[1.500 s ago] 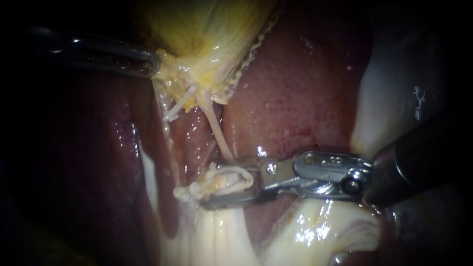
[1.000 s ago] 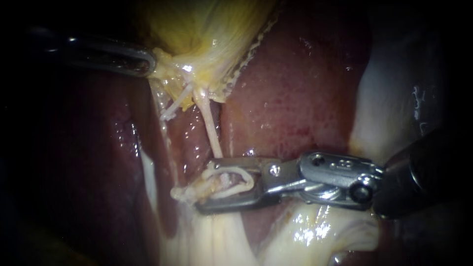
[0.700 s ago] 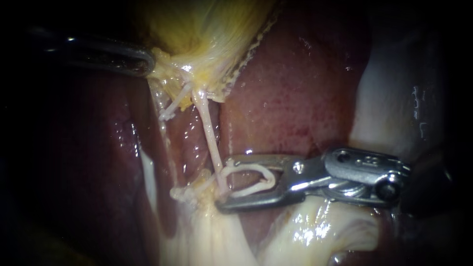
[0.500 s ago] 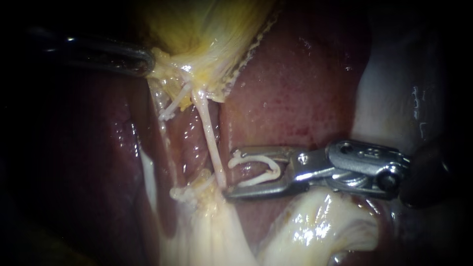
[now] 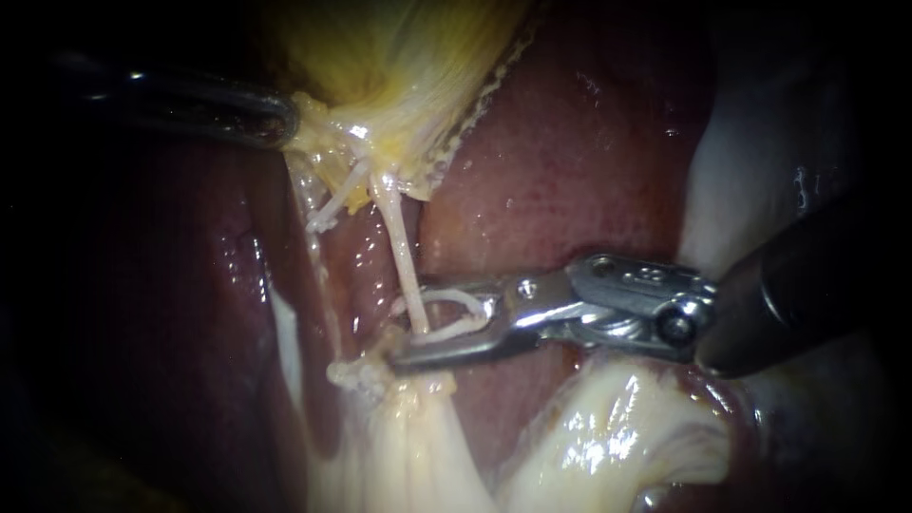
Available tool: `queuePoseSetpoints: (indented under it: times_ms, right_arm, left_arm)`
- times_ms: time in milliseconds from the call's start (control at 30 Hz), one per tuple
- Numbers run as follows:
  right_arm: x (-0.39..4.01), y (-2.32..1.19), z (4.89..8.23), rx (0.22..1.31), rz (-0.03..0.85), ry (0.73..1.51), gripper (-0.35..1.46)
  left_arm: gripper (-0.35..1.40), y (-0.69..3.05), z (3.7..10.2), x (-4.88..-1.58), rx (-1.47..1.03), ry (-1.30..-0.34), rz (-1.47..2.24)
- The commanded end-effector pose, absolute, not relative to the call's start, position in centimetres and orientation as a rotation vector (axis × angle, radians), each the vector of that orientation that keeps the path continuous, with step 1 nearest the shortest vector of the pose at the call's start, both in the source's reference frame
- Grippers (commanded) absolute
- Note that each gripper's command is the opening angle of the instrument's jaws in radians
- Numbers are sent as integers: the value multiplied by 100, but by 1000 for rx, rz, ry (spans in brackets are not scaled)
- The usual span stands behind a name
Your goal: Clipping first clip right tube
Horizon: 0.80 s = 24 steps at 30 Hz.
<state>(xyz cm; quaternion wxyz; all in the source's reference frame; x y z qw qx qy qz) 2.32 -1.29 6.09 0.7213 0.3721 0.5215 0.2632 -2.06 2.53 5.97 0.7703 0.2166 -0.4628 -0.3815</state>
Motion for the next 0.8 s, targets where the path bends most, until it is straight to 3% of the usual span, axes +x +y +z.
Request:
queuePoseSetpoints:
  times_ms: [33,267,533,667,800]
  right_arm:
    - [233,-130,607,836,585,1167,50]
    - [236,-143,586,944,585,1290,49]
    - [237,-156,564,1006,541,1280,44]
    - [238,-154,566,1031,529,1271,28]
    - [238,-149,575,1024,554,1267,25]
  left_arm:
    - [-35,253,598,-206,469,-1003,-827]
    - [-35,253,599,-206,469,-1003,-827]
    - [-35,253,598,-205,469,-1003,-827]
    - [-35,253,599,-205,469,-1003,-827]
    - [-35,253,599,-205,469,-1003,-827]
